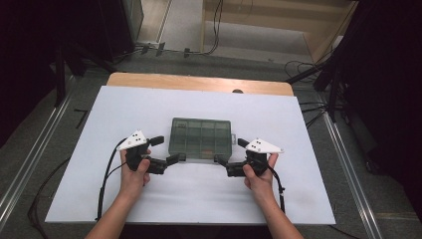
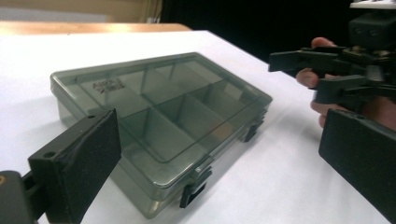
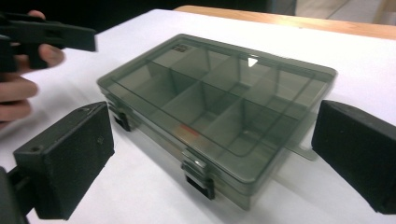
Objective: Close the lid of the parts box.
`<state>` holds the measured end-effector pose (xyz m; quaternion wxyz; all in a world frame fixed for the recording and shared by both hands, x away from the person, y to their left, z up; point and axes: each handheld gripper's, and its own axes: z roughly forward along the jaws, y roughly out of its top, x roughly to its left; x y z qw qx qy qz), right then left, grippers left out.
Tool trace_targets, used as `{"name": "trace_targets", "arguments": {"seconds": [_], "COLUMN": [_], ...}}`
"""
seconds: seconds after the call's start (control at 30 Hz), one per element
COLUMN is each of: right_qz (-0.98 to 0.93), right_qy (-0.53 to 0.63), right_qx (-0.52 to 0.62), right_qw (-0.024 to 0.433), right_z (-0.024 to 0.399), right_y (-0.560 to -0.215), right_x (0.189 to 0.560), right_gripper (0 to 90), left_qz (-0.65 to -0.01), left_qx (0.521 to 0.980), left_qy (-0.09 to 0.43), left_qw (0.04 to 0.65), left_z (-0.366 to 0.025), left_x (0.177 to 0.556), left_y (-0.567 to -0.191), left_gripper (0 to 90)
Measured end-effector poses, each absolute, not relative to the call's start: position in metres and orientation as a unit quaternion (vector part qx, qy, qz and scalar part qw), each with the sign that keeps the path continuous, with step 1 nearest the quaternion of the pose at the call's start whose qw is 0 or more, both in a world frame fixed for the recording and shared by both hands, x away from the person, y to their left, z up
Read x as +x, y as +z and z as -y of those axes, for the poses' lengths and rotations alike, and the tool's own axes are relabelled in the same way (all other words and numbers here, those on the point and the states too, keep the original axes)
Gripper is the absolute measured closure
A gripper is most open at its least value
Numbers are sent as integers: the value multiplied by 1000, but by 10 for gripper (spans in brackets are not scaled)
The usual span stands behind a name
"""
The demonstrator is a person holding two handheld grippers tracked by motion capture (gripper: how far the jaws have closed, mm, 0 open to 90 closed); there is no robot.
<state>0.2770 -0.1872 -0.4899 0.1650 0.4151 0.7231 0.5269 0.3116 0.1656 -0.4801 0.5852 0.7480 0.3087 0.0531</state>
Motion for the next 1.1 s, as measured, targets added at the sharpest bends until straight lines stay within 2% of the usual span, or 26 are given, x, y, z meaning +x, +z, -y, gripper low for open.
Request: {"name": "trace_targets", "arguments": {"seconds": [0.53,1.1], "right_qz": [-711,-706], "right_qy": [529,518], "right_qx": [425,440], "right_qw": [188,201], "right_z": [206,238], "right_y": [-481,-484], "right_x": [269,258], "right_gripper": [0,0], "left_qz": [-301,-313], "left_qx": [763,761], "left_qy": [88,95], "left_qw": [566,560], "left_z": [-184,-209], "left_x": [297,289], "left_y": [-477,-479], "left_gripper": [0,0]}}
